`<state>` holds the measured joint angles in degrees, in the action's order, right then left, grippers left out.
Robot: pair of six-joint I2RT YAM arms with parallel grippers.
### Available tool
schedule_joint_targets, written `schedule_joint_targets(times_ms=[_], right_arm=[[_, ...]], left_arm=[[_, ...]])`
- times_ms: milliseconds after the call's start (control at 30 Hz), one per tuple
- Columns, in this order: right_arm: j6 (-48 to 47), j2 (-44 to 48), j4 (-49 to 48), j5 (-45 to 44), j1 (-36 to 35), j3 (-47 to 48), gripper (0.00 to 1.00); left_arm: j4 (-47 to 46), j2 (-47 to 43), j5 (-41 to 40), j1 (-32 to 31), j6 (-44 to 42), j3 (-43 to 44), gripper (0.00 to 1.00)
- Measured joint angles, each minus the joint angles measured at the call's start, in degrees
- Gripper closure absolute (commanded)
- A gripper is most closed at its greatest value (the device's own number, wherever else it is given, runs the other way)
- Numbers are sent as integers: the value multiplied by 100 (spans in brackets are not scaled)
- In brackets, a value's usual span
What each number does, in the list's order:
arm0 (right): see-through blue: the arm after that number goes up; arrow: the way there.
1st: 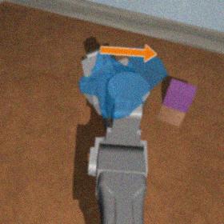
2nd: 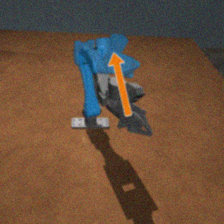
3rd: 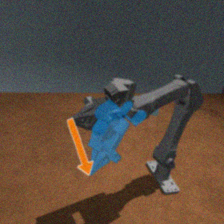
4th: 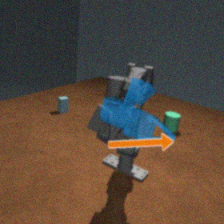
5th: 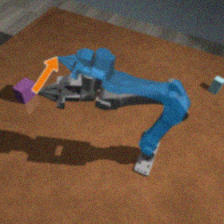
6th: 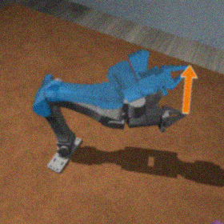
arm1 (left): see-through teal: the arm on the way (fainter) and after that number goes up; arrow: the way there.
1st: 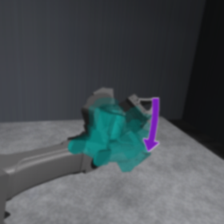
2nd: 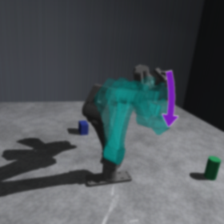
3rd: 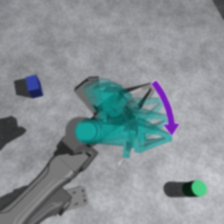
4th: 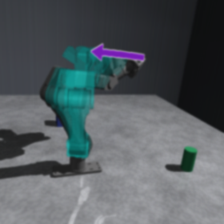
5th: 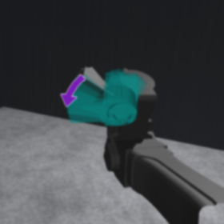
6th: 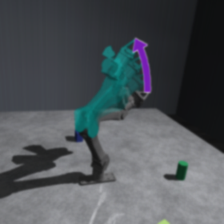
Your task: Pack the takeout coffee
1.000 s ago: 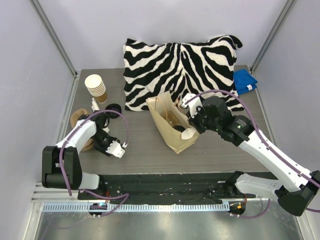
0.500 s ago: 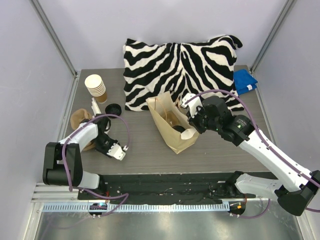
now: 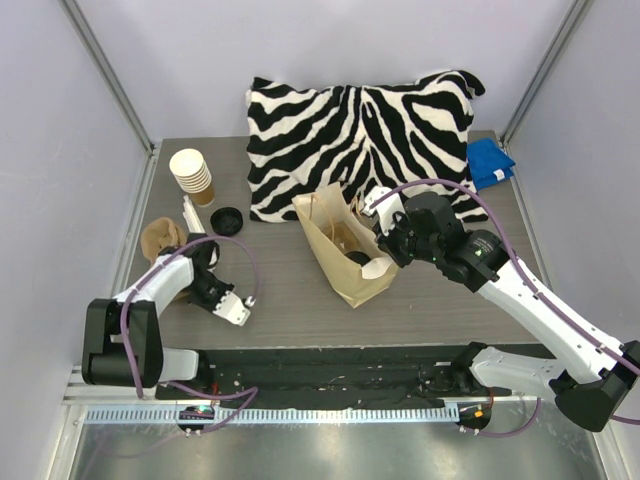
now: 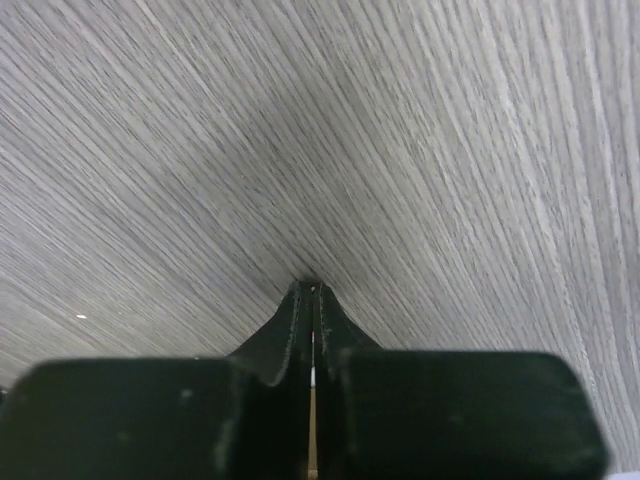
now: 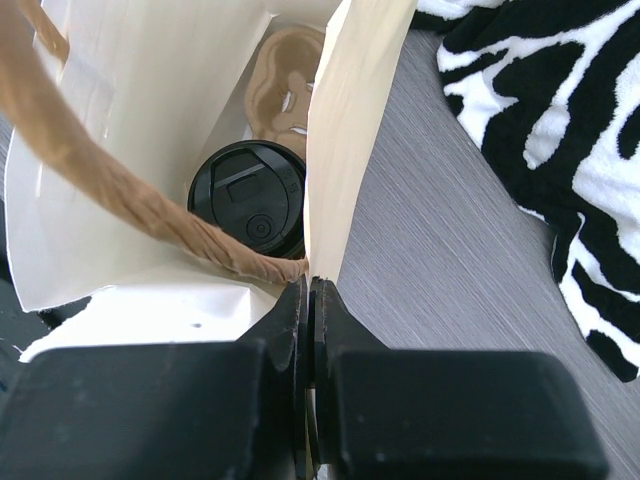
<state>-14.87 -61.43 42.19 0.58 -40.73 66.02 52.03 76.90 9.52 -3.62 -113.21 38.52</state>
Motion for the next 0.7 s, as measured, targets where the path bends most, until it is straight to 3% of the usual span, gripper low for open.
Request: schedule_joint_targets(times_ms=[300,700], right_arm=[[0,-11,4,4,0,11,99],[0,-96,4,15,0,68,99]], left_arm=[[400,-527,393,-114,-4,76,100],[1989,-586,1399,-1019,0,1950,100]])
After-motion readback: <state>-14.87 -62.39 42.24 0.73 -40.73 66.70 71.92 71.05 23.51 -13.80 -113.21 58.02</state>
